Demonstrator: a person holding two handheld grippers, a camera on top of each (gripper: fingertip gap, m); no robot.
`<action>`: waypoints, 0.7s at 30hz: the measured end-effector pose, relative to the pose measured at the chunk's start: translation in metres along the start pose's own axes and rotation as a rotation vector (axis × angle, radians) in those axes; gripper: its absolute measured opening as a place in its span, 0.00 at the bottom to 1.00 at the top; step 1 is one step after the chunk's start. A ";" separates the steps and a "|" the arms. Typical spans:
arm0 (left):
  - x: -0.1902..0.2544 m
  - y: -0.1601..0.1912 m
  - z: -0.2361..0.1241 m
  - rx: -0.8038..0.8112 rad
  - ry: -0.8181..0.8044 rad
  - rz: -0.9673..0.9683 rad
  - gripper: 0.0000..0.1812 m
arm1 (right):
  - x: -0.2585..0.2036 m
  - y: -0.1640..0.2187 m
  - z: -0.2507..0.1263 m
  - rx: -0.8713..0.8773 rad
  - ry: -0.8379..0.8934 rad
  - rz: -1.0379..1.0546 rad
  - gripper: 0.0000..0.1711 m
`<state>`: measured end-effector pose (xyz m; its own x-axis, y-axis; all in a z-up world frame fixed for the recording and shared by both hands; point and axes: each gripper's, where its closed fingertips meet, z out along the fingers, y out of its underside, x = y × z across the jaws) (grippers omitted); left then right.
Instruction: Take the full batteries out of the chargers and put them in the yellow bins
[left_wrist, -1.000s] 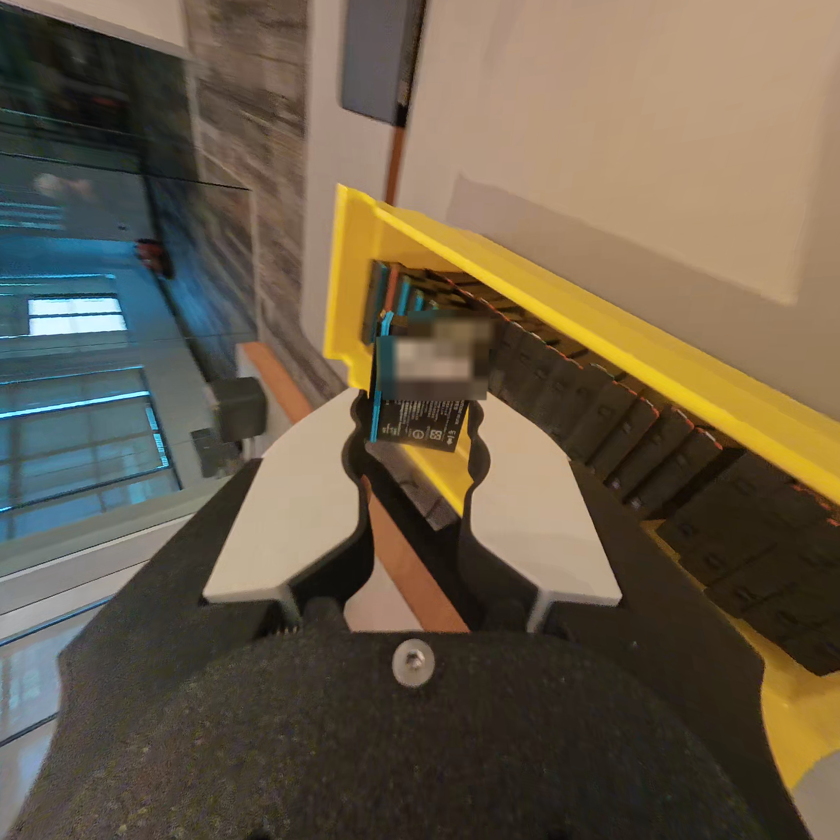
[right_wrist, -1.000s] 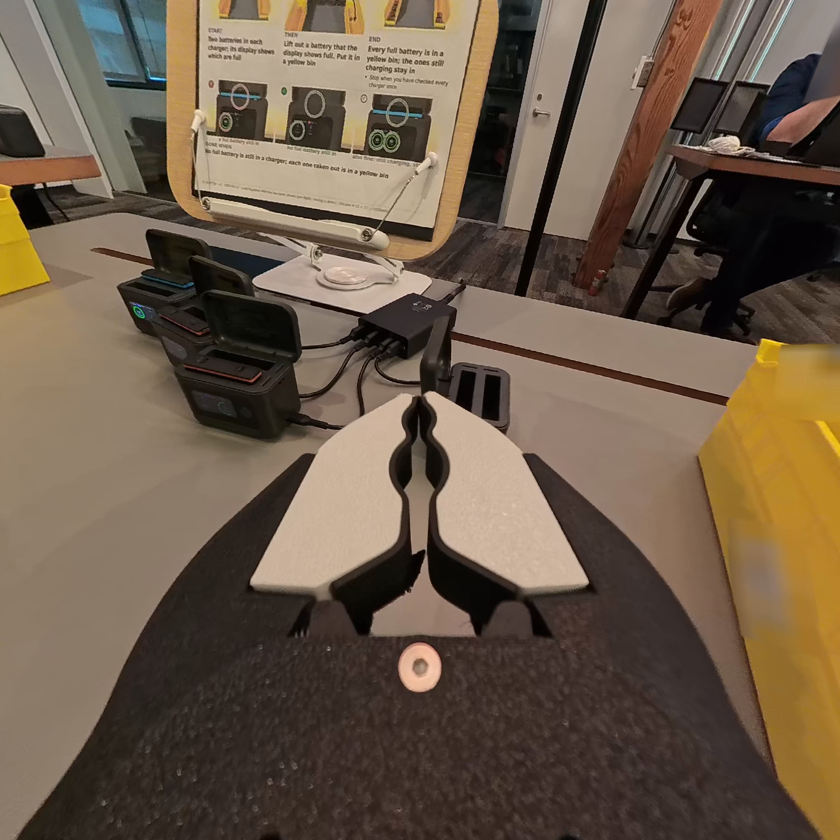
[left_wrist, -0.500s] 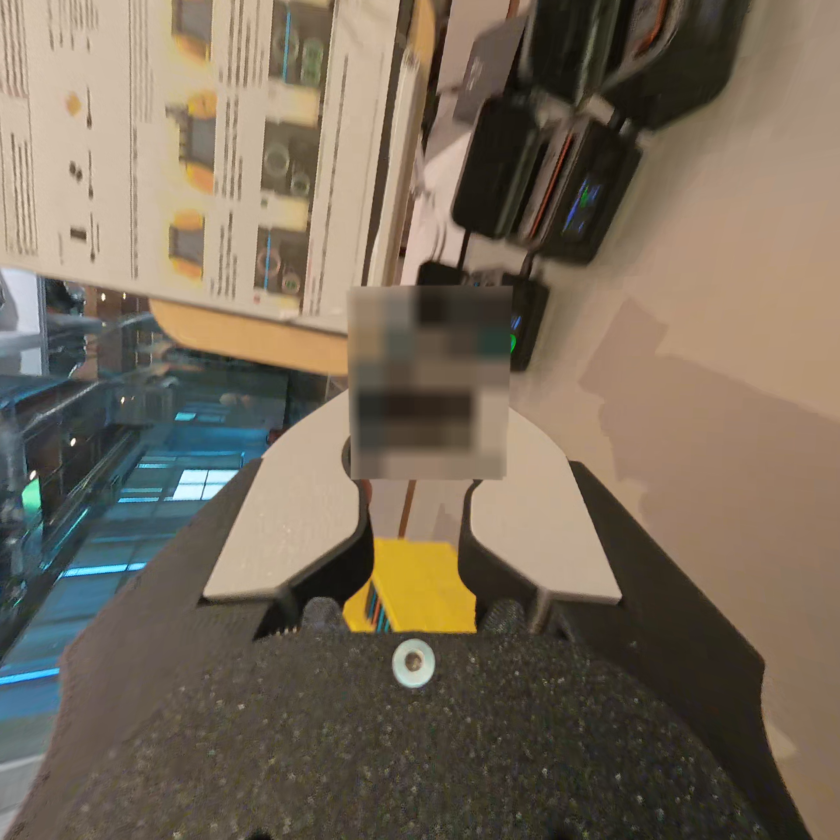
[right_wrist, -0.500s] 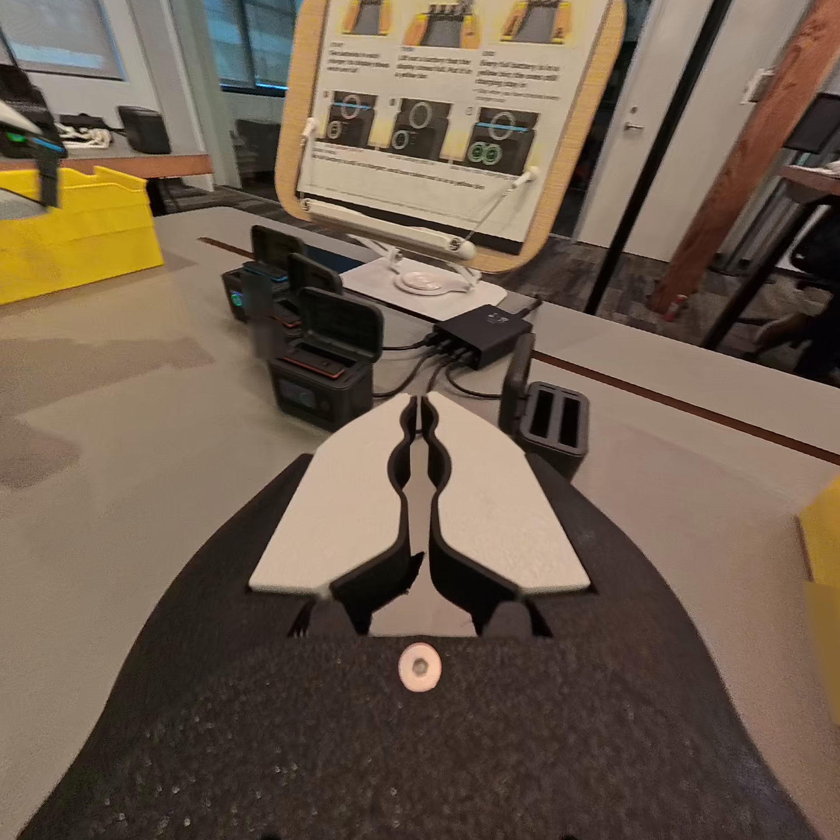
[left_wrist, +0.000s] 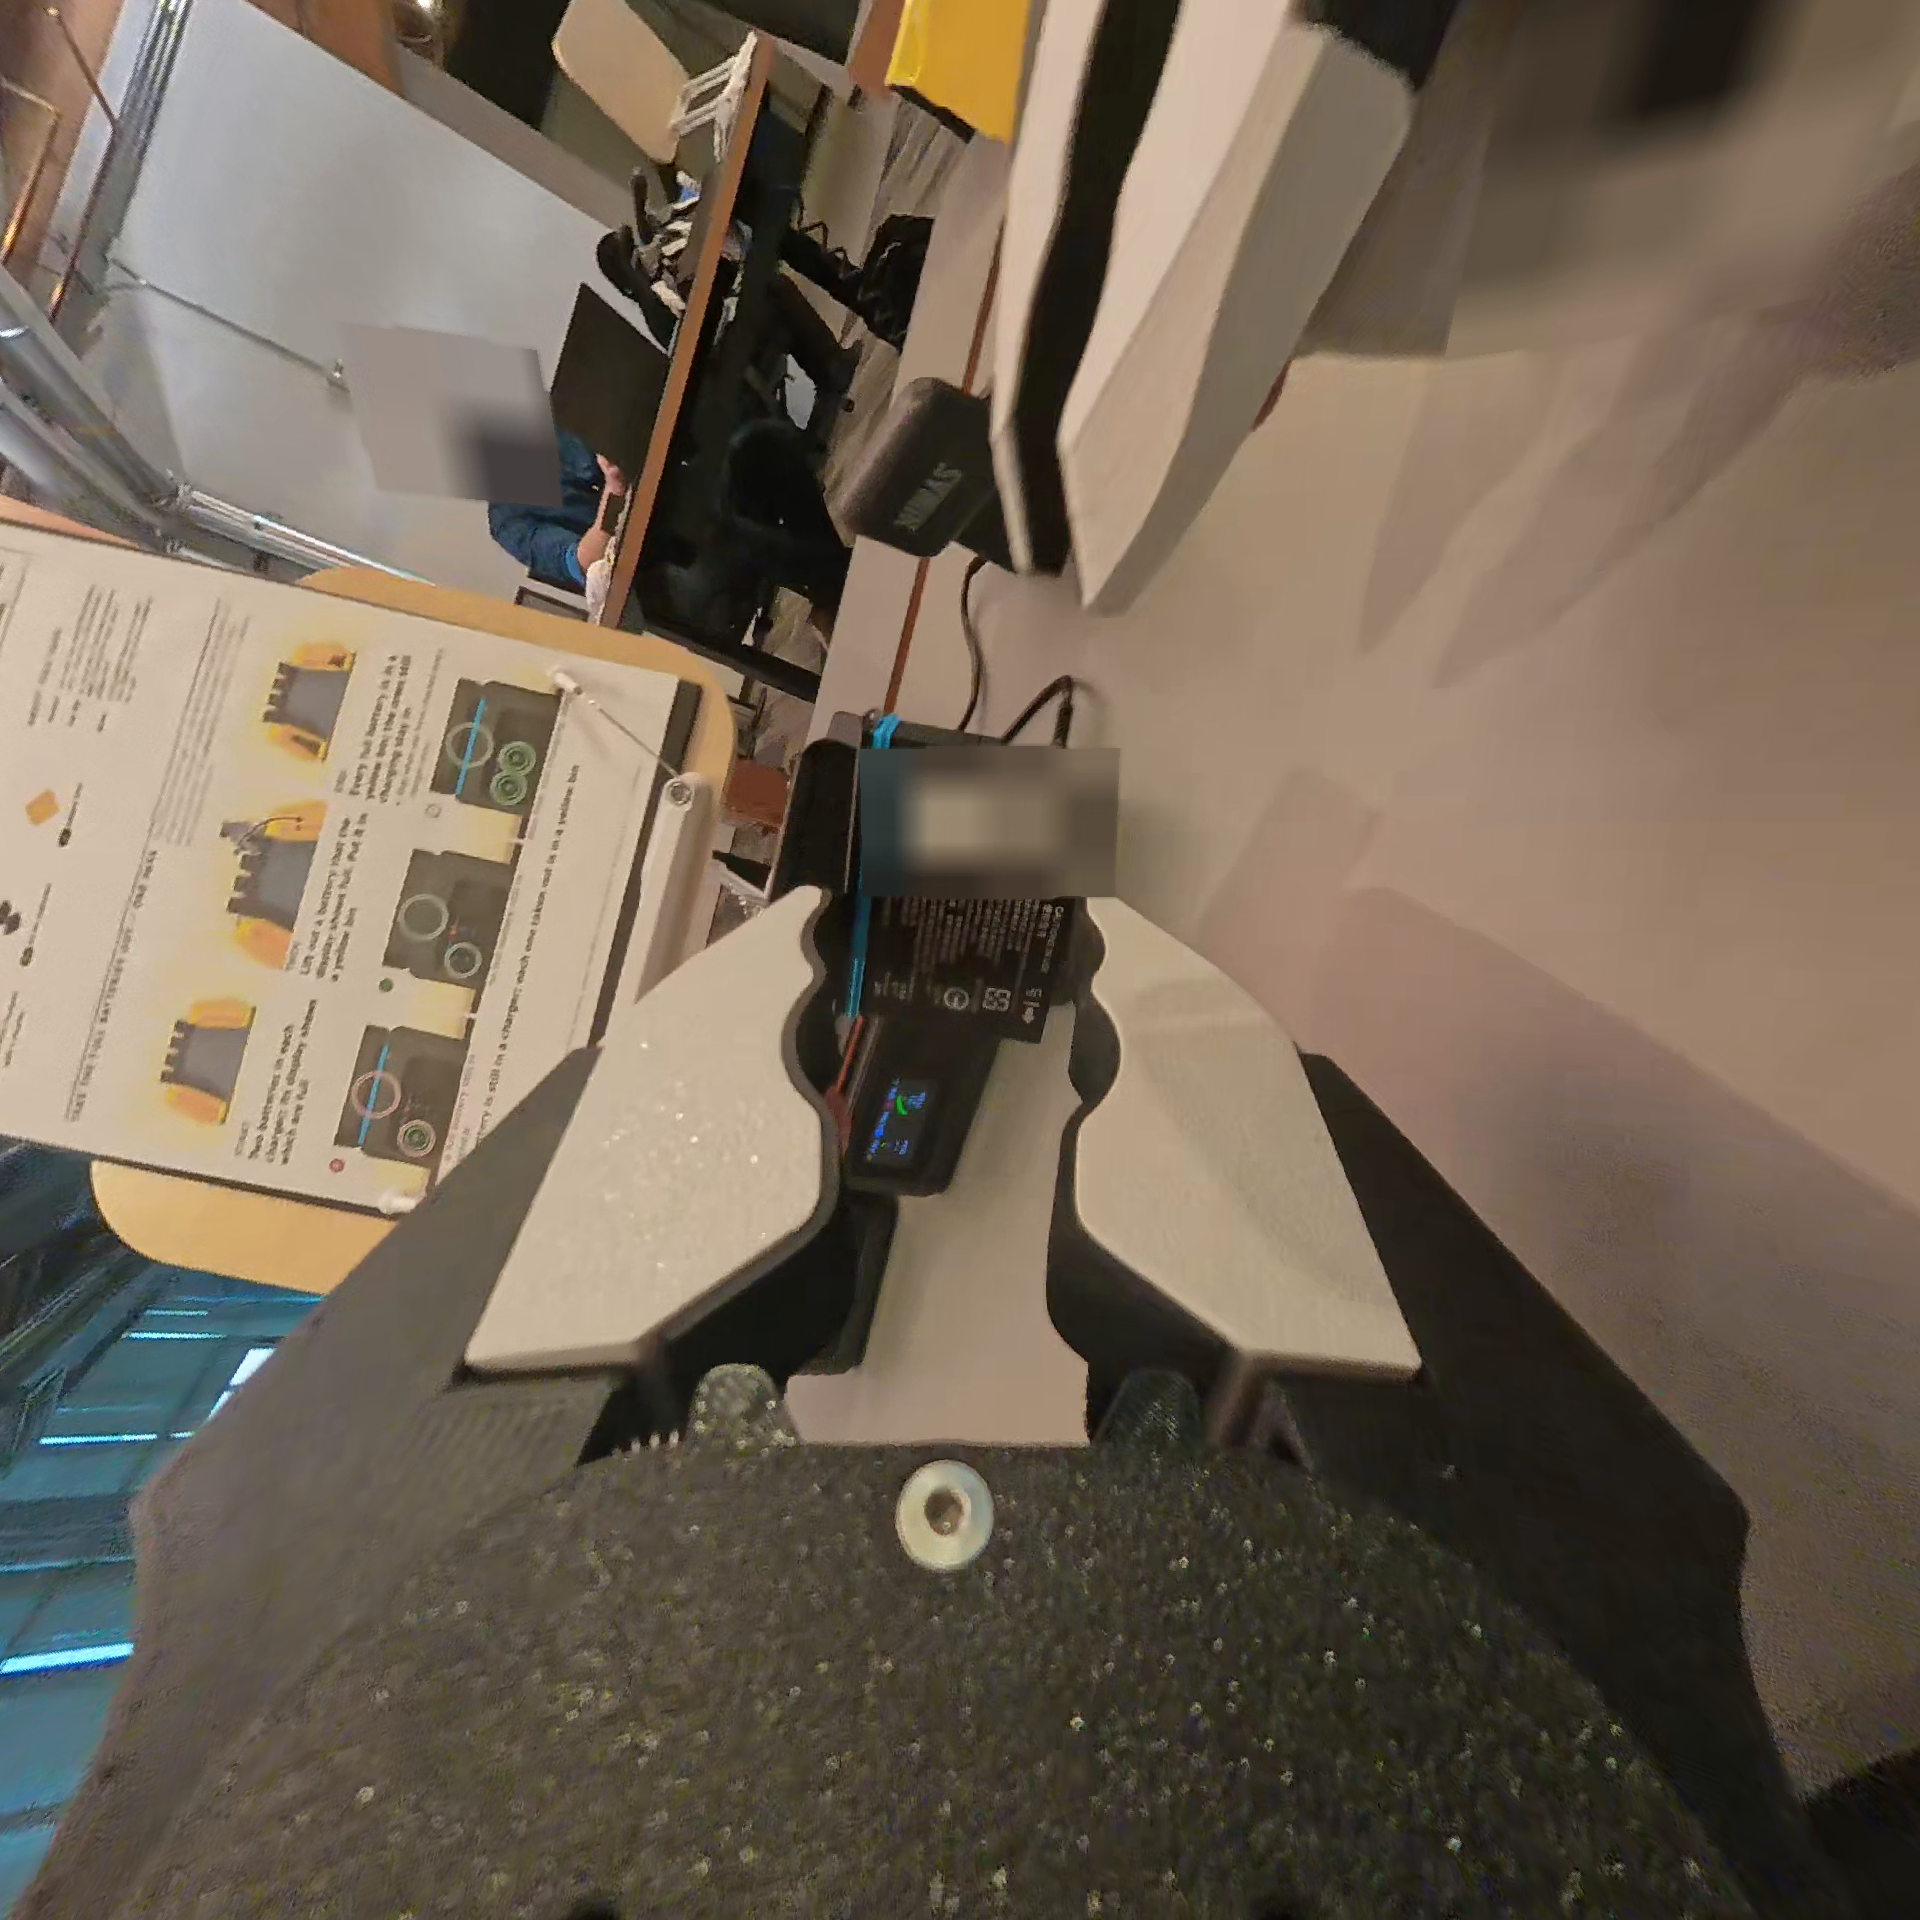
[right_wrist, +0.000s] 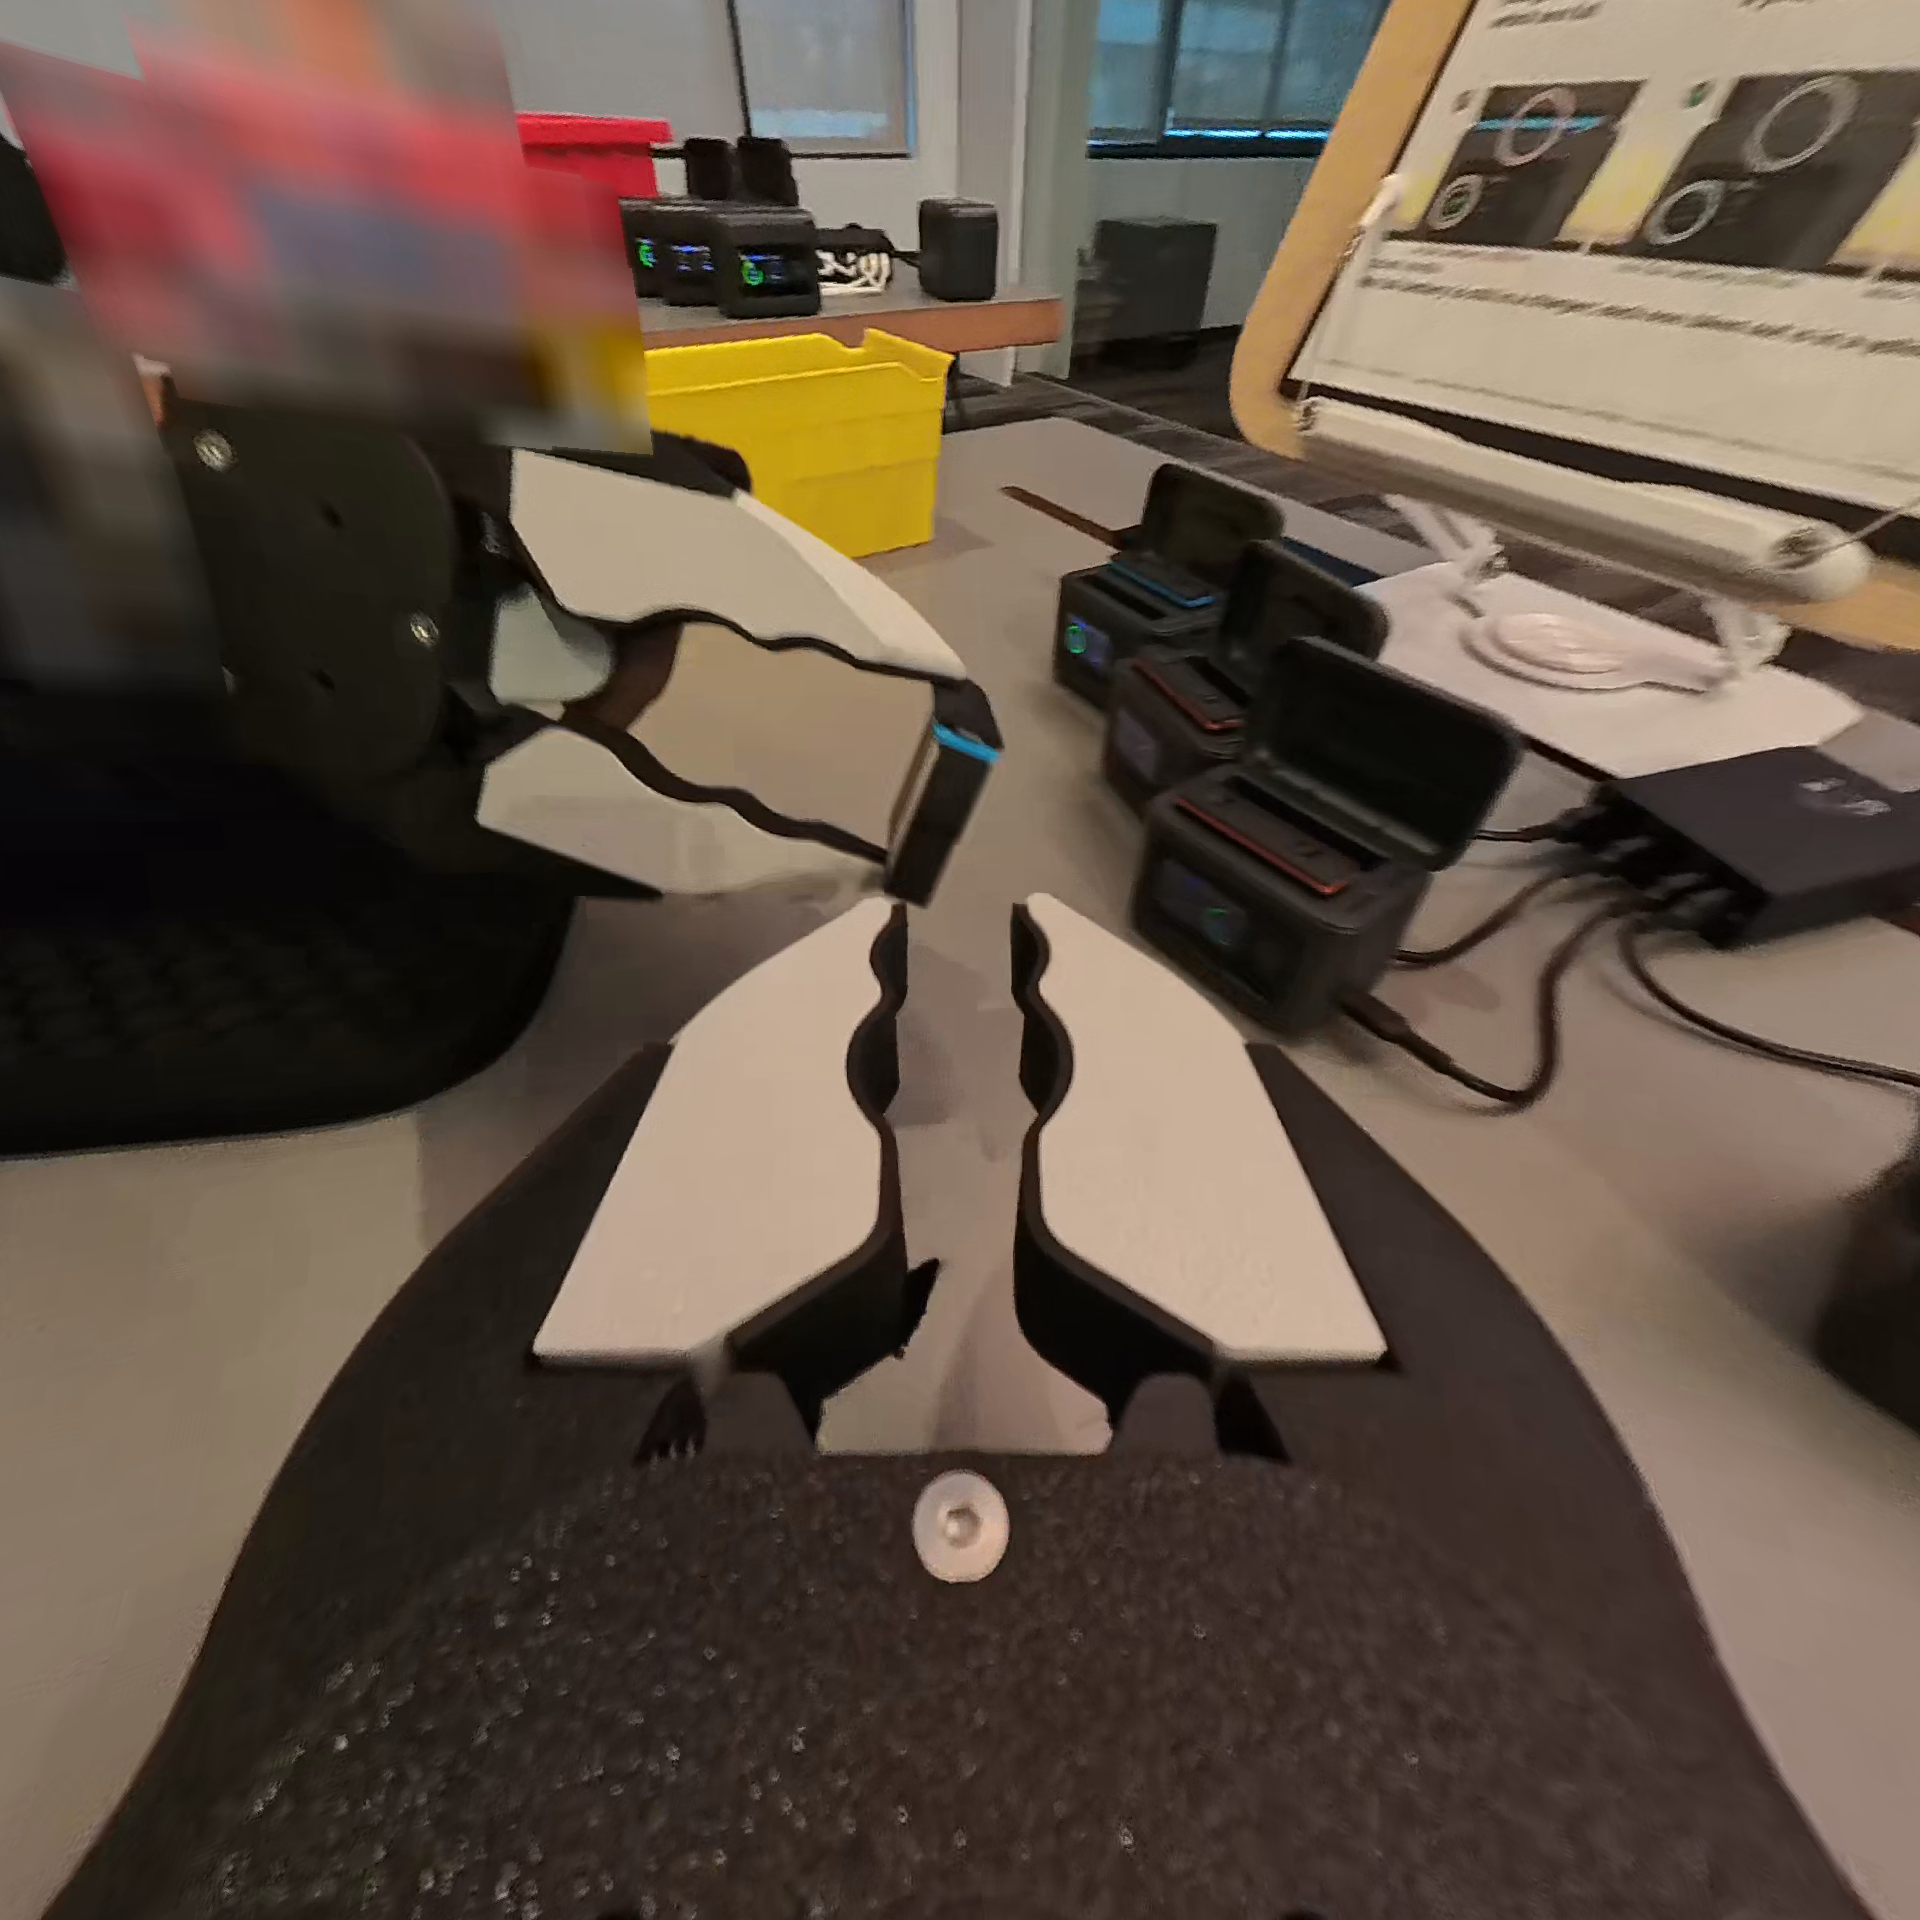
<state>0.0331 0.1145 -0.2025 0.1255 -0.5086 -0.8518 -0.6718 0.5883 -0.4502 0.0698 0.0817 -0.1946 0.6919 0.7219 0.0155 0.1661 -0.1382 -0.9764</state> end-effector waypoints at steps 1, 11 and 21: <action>0.003 0.000 0.001 0.001 0.000 0.009 0.23 | -0.005 0.000 0.004 -0.003 -0.013 0.020 0.13; 0.013 -0.004 0.000 0.013 0.021 0.033 0.23 | -0.011 0.013 0.033 -0.046 -0.039 0.179 0.08; 0.025 -0.014 -0.025 0.144 0.378 -0.241 0.26 | -0.020 0.009 0.025 -0.021 -0.112 0.049 0.06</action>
<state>0.0278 0.0775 -0.2108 -0.0270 -0.8190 -0.5732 -0.5442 0.4931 -0.6788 0.0400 0.0824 -0.2095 0.6166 0.7852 -0.0575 0.1498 -0.1886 -0.9706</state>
